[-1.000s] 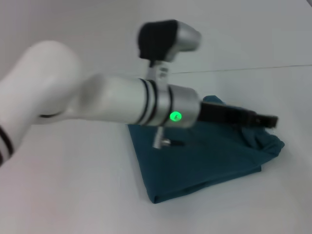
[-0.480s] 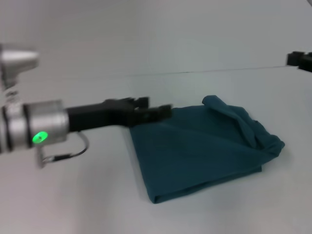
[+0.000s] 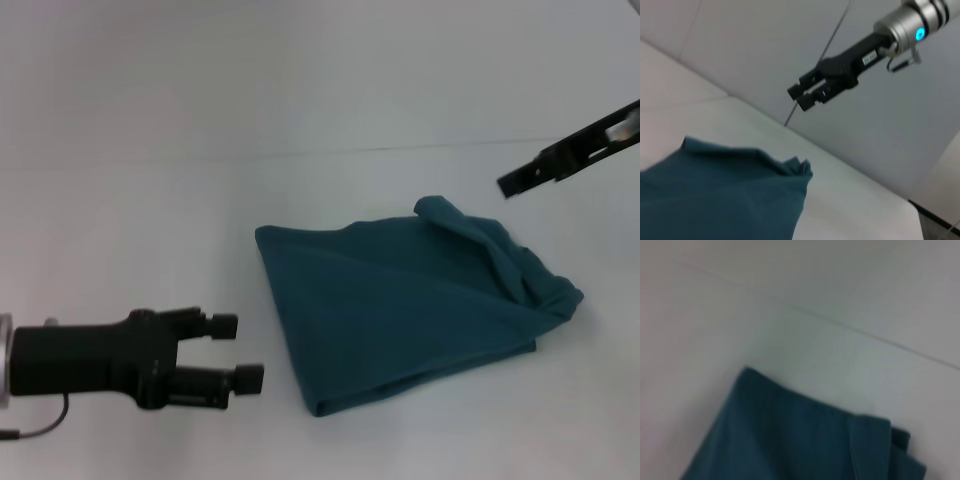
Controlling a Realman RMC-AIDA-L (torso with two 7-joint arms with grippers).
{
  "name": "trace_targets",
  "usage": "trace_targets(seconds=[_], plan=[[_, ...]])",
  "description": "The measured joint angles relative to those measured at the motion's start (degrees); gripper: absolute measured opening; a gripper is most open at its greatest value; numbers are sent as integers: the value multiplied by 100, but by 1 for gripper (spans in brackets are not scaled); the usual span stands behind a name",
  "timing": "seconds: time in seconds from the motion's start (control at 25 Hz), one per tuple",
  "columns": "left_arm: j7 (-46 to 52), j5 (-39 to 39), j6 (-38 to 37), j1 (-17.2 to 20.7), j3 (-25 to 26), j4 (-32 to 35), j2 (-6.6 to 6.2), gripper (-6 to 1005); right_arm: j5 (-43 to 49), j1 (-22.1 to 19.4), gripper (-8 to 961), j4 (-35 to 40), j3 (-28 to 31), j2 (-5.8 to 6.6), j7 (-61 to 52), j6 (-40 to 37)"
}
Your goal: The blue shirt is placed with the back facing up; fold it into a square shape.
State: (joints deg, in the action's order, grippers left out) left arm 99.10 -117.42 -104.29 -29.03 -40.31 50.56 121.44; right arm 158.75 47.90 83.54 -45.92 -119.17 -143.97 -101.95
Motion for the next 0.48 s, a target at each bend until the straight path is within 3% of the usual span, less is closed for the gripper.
trace_targets(seconds=[0.04, 0.32, 0.48], plan=[[-20, -69, -10, 24, 14, 0, 7, 961, 255, 86, 588, -46, -229, -38, -174, 46], [-220, -406, 26, 128, -12, -19, 81, 960, 627, 184, 613, -735, -1814, -104, -1314, 950], [-229, -420, 50, 135, -19, -20, 82, 960, 697, 180, 623, -1142, -2230, -110, -1600, 1452]])
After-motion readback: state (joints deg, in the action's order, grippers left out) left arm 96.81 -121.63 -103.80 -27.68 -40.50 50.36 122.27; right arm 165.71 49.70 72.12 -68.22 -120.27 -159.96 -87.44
